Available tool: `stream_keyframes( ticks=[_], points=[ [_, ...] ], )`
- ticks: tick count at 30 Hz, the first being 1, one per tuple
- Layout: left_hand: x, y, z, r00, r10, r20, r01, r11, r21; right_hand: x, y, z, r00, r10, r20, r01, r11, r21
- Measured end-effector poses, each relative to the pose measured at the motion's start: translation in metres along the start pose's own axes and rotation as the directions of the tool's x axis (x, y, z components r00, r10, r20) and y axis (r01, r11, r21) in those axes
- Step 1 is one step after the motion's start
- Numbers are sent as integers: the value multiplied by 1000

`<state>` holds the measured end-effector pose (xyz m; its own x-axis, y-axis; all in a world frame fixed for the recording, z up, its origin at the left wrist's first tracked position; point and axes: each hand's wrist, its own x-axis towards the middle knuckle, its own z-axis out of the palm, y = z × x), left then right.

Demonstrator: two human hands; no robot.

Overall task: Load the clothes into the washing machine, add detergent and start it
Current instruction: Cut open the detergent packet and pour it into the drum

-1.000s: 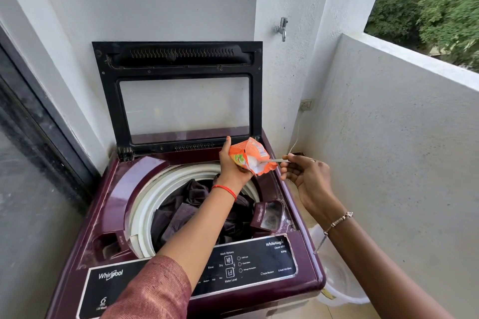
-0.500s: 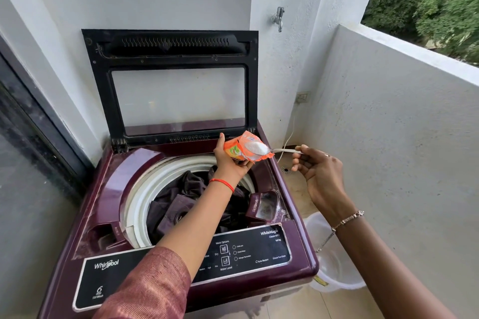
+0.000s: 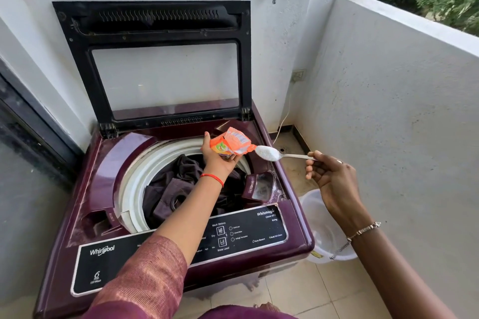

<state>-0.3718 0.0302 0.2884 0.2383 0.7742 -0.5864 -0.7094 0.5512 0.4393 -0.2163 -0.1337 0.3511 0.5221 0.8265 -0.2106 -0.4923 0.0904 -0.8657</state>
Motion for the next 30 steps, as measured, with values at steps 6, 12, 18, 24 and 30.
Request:
stream_keyframes(
  ticks=[6,12,18,24,30],
  points=[
    [7,-2,-15,1000,5,-25,-6,1000,-27,5,31,-28,994,8,-107,-12,999,-39],
    [13,-4,-21,999,11,-37,-12,1000,-23,12,56,-41,981,17,-191,-31,997,-67],
    [19,-4,-22,998,9,-54,-10,1000,-20,15,70,-40,975,-73,-208,44,989,-139],
    [23,-2,-22,998,1,-56,-2,1000,-27,12,73,-28,967,-206,-153,148,936,-321],
    [25,0,-20,999,-6,-49,5,1000,-25,15,81,-18,947,-319,-46,234,780,-581]
  ],
)
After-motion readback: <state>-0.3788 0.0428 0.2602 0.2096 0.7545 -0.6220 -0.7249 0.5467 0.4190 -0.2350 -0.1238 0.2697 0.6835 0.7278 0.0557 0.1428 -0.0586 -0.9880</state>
